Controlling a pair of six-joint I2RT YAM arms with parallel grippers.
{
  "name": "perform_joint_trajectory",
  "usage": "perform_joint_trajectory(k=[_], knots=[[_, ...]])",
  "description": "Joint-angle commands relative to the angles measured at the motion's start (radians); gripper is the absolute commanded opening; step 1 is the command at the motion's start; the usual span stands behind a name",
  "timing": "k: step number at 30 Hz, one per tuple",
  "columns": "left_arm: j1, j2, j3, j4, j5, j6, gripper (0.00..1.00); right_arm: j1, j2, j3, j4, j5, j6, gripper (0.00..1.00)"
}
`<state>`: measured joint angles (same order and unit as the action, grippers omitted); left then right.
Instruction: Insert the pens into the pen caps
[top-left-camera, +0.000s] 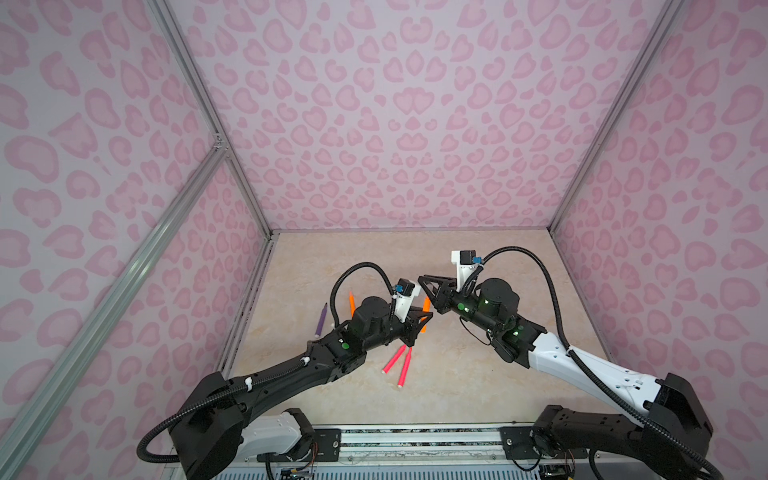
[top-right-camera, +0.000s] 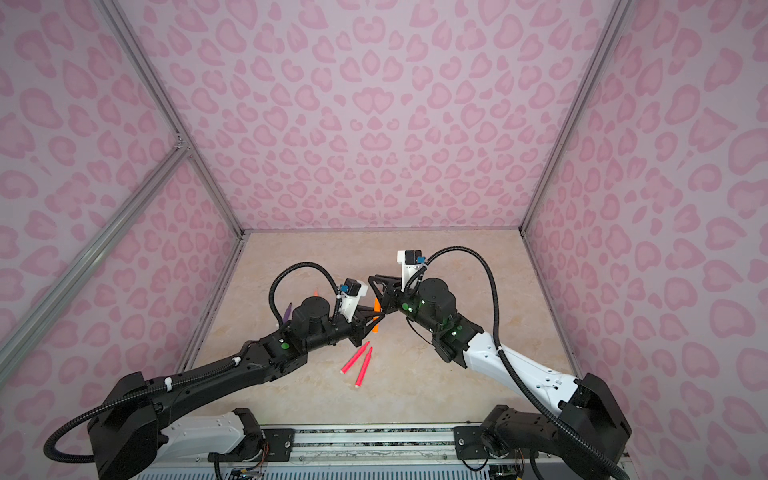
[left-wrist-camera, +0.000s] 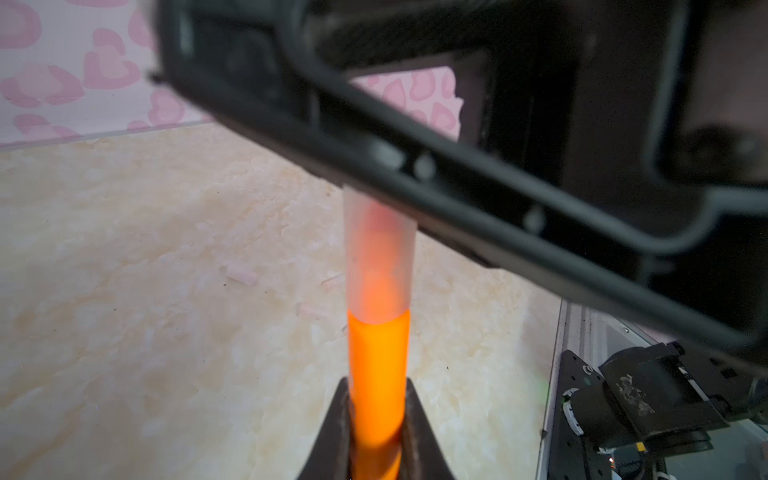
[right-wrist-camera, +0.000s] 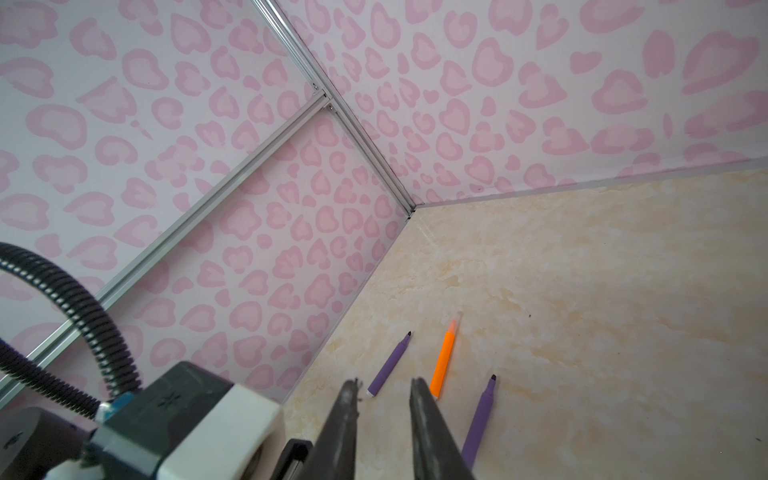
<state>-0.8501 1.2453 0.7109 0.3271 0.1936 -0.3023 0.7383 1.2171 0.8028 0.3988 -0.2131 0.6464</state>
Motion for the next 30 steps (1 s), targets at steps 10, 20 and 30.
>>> perform_joint_trajectory(k=[10,20,30], knots=[[0.0,-0.009,0.004,0.02,-0.017,-0.003,0.04,0.003,0.014,-0.001,-0.032,-0.065,-0.016,0.0],[0.008,-0.006,0.006,0.037,0.041,-0.017,0.04,0.024,0.022,0.013,-0.088,-0.161,-0.181,0.0],[0.062,-0.012,-0.012,0.077,0.127,-0.073,0.04,0.022,-0.057,-0.064,-0.157,-0.15,-0.244,0.0]])
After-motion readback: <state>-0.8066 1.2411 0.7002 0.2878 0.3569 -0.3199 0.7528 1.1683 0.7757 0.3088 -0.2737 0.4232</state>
